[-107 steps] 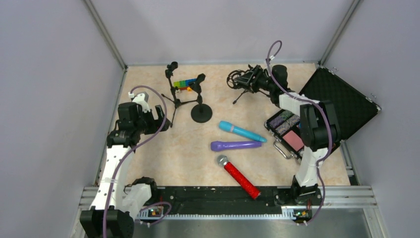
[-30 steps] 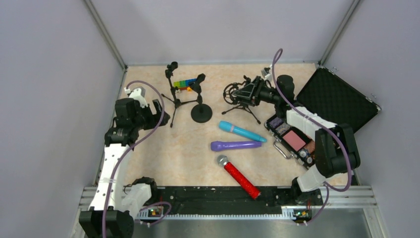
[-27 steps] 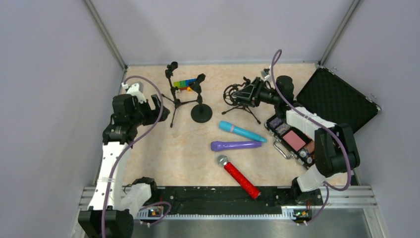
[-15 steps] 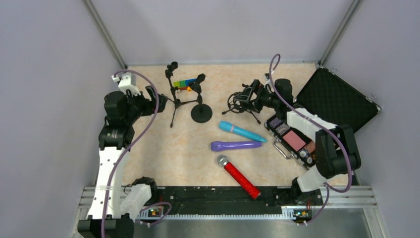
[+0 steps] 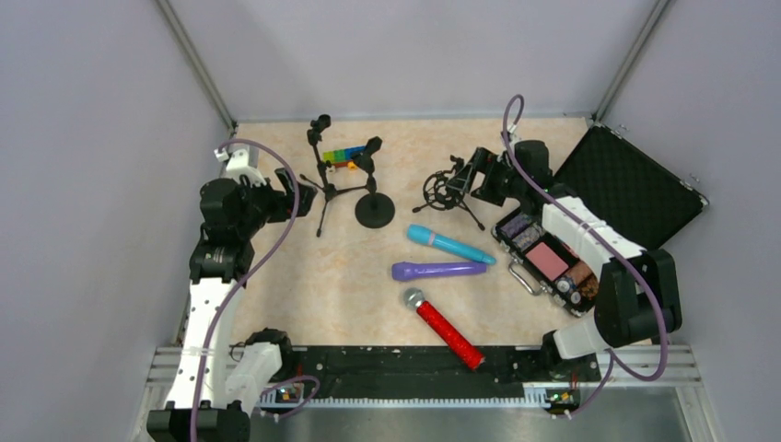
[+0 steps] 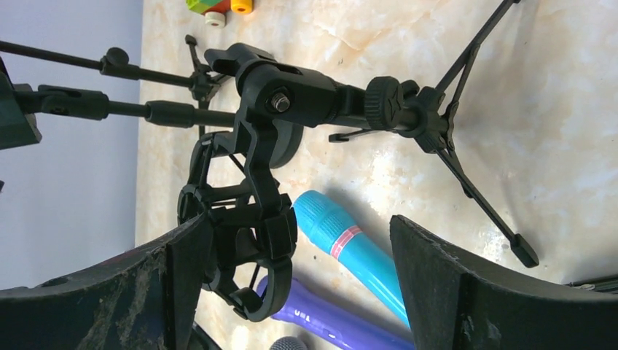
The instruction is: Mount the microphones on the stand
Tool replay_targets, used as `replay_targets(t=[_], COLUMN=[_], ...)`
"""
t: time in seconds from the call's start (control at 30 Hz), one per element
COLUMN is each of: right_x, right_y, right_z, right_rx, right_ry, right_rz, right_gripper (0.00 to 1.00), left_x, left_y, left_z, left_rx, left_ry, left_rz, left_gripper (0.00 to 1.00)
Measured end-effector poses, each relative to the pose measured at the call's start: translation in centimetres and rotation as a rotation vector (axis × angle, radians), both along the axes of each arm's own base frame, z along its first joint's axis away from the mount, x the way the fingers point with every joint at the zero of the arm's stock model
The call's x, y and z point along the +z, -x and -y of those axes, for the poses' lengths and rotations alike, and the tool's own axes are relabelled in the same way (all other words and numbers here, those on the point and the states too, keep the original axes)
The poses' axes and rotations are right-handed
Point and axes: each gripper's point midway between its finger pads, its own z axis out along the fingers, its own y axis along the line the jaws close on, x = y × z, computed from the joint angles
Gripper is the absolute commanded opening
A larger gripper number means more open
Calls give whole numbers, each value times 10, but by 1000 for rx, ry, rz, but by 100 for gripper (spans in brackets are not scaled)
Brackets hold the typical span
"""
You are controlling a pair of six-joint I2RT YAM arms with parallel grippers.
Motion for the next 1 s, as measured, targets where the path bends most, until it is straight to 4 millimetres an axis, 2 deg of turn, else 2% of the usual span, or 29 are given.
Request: replay_targets(t=[0.13,0.27,0.4,0.57,0.73,0.8,0.9,1.0], right_x=[0,7,10,10,11,11,20,36], right_y=[4,10,14,14,14,14,13,15], right_z=[-6,-22,-32,-37,-38,-37,-34,-30], right_rx=[20,65,95,100,98,91,73,60], right_ry=[-2,-11,-24,-34,-35,-28,-21,-20], right_rz=[-5,3,5,3,3,9,38,86], right_gripper=[72,57,52,56,81,87,87,82], left_x=[-3,-4,-5,-7,-8,-8,-8,-8], left_y=[0,1,1,1,0,0,0,0], left_z=[0,1,3,4,4,5,5,5], left_rx=[0,-8,-15,-24,-26,-28,-30,-32], left_ry=[0,3,5,8,8,9,10,10], left_rz=[-6,-11,-12,-20,-24,-24,-24,-24], left_gripper=[94,94,94,94,94,94,94,94])
